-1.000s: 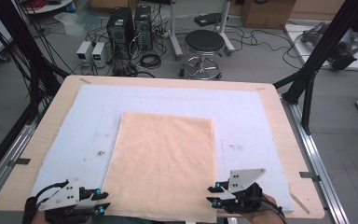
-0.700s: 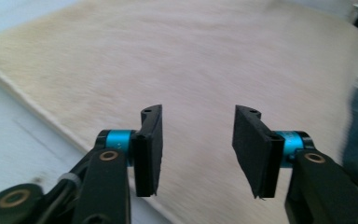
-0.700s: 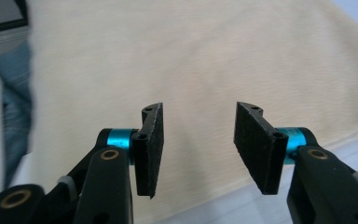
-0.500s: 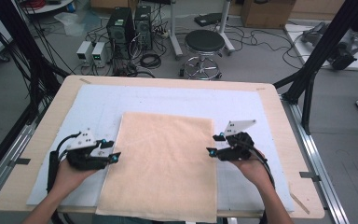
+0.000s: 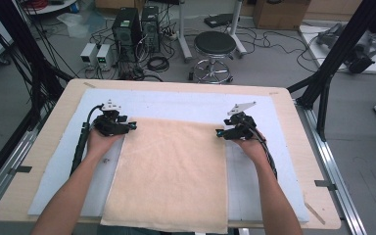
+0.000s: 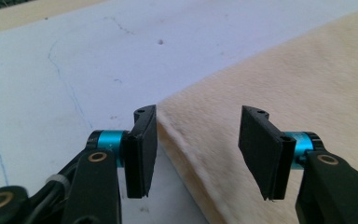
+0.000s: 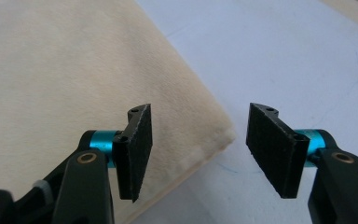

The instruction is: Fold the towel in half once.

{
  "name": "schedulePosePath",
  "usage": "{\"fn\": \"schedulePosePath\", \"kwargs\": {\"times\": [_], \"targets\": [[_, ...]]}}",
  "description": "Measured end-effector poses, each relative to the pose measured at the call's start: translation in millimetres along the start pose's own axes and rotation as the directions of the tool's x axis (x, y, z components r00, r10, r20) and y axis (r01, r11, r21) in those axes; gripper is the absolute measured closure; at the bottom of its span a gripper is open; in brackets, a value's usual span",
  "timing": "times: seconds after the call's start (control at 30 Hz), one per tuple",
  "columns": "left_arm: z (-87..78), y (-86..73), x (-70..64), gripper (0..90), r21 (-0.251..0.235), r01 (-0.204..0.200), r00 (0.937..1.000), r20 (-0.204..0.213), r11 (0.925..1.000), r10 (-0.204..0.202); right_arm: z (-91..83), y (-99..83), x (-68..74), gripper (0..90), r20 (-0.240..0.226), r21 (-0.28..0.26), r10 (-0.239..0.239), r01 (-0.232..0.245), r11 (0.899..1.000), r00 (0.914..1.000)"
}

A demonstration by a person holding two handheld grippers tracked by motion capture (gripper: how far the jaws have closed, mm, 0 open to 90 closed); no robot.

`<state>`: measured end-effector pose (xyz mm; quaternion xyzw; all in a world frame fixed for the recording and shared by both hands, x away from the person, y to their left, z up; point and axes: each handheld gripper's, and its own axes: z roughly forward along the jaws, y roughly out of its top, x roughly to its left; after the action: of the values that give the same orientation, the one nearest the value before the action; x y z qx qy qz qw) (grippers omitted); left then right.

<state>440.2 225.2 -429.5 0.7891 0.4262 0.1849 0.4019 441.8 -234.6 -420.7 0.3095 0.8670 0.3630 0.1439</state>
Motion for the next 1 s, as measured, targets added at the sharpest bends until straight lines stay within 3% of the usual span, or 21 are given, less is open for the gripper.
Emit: {"fn": "schedulePosePath", "kwargs": {"times": [0.07,0.1,0.13,0.17,0.2,0.23,0.27,0.33,0.4,0.53,0.57,0.63,0.77,0.83,1.0], "targets": [[6.5,-4.4,5.2,45.5,0.006,0.031,0.9995,-0.003,0.9995,-0.031,7.4,-5.0,-4.6,40.8,-0.01,0.028,0.022,-0.022,0.999,0.9997],[9.1,-7.1,7.8,47.2,0.012,0.059,0.9979,0.024,0.9982,-0.059,10.4,-7.3,-6.3,43.8,-0.023,0.034,0.039,-0.038,0.999,0.999],[11.1,-9.8,9.3,52.6,0.023,0.07,0.996,0.053,0.9973,-0.072,12.9,-9.1,-8.3,51.0,-0.064,0.032,0.058,-0.056,0.998,0.9963],[11.8,-10.9,8.5,59.1,0.018,0.069,0.9962,0.051,0.9975,-0.07,15.0,-10.1,-9.5,59.3,-0.092,0.026,0.069,-0.067,0.997,0.9934],[11.2,-10.5,9.1,68.5,0.012,0.062,0.9936,0.094,0.998,-0.062,15.8,-10.0,-11.2,75.5,-0.127,0.021,0.079,-0.077,0.997,0.9887],[11.6,-9.3,7.1,82.4,0.013,0.052,0.9943,0.092,0.9985,-0.053,16.3,-8.8,-11.5,82.3,-0.162,0.016,0.072,-0.071,0.997,0.9842],[11.9,-8.1,5.3,83.8,0.014,0.03,0.9967,0.076,0.9994,-0.031,17.1,-5.5,-10.4,84.2,-0.142,0.015,0.037,-0.036,0.999,0.9892],[11.1,-5.8,5.5,85.3,0.007,0.017,0.999,0.041,0.9998,-0.017,18.8,3.6,-10.2,85.2,-0.107,0.039,0.022,-0.018,0.999,0.994],[8.1,-2.6,8.6,85.9,-0.027,0.041,0.9992,0.007,0.9988,-0.04,18.1,14.8,-12.4,85.4,-0.065,0.024,0.016,-0.015,1.0,0.9978],[-1.2,17.7,12.8,85.7,-0.089,0.038,0.9976,-0.054,0.9953,-0.043,14.9,43.7,-18.1,85.2,0.004,-0.005,0.011,-0.011,1.0,0.9999],[-3.4,23.8,12.6,85.6,-0.116,0.034,0.9972,-0.062,0.9927,-0.041,13.5,49.9,-18.4,83.8,0.037,-0.014,-0.006,0.006,1.0,0.9993],[-6.6,32.0,11.8,80.6,-0.124,0.003,0.9966,-0.082,0.9923,-0.013,11.1,59.2,-22.3,73.4,0.061,-0.028,0.023,-0.021,0.999,0.9979],[-12.0,29.6,17.2,68.2,-0.089,0.016,0.9993,-0.032,0.9959,-0.019,7.2,58.9,-20.9,59.0,0.036,-0.03,0.019,-0.018,0.999,0.9992],[-15.8,24.9,16.3,65.0,-0.081,0.007,0.9999,-0.014,0.9967,-0.008,3.5,54.5,-14.6,56.4,0.021,-0.003,0.0,0.0,1.0,0.9998],[-28.1,12.0,7.8,60.0,-0.086,0.009,0.9991,0.041,0.9962,-0.005,-9.0,45.1,-1.7,51.1,-0.007,-0.021,-0.008,0.008,1.0,0.9999]]}}
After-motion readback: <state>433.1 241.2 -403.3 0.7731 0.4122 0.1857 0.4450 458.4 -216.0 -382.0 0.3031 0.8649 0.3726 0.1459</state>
